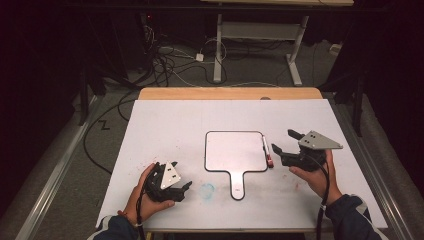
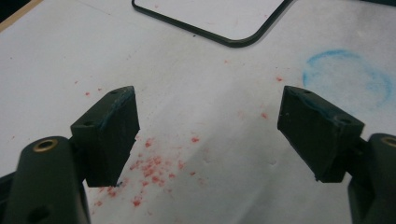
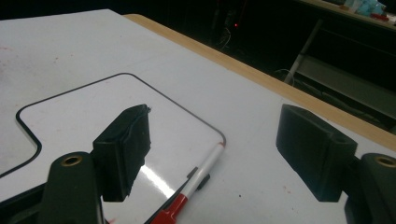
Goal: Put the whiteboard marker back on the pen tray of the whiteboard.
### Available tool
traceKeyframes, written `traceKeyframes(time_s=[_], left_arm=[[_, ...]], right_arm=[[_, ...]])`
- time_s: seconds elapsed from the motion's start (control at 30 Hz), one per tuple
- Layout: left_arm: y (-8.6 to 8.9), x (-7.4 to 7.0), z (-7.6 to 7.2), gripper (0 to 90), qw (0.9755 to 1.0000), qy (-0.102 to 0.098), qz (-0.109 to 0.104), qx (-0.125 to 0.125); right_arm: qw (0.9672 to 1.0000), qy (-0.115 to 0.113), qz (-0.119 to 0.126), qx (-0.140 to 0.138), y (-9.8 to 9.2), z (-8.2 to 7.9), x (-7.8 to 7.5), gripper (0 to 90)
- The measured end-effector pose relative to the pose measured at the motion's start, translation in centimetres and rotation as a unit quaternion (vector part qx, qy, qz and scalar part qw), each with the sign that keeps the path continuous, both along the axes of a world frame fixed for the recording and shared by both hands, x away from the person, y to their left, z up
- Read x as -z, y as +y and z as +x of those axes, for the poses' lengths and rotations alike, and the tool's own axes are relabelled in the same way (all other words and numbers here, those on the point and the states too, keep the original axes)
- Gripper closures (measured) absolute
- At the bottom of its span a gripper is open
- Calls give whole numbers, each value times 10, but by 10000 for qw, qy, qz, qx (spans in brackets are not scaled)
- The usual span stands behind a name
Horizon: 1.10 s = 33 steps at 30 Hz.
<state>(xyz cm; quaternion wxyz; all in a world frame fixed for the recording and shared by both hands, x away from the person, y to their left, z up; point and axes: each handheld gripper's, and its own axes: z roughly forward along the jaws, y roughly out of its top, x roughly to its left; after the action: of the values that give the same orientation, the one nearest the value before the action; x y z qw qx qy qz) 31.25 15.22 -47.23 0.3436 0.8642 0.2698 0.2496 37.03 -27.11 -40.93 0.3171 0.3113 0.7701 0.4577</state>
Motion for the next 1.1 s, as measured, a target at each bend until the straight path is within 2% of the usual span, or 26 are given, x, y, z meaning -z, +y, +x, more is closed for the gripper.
traceKeyframes(time_s=[0.13, 0.3, 0.37, 0.57, 0.7, 0.77, 0.87, 0.93, 1.1], left_arm=[[0, -1, 1, 199, 10000, -8, -15, -4], [0, -2, -1, 186, 10000, -86, -35, -16], [1, -3, -1, 182, 10000, -63, -74, -22], [-1, -3, -3, 177, 9998, -170, -15, -75], [0, -3, -2, 168, 9998, -148, -43, -95], [0, -3, -2, 168, 9998, -140, -45, -108], [1, -2, -1, 168, 9999, -120, -62, -73], [0, -2, 0, 168, 9999, -123, -72, -91], [-1, -2, 1, 168, 9999, -114, -89, -40]], right_arm=[[10000, -29, 26, -66, -6, -10, 5, 244], [9996, -215, -200, 32, -13, -24, 14, 225], [9995, -248, -182, -44, -16, -30, 17, 222], [9995, -245, -197, 63, -24, -45, 29, 203], [9995, -213, -223, 110, -30, -53, 35, 188], [9991, -249, -250, 232, -32, -58, 38, 180], [9993, -163, -252, 234, -35, -65, 45, 169], [9991, -135, -352, 204, -36, -69, 49, 168], [9989, -217, -351, 226, -36, -75, 47, 165]])
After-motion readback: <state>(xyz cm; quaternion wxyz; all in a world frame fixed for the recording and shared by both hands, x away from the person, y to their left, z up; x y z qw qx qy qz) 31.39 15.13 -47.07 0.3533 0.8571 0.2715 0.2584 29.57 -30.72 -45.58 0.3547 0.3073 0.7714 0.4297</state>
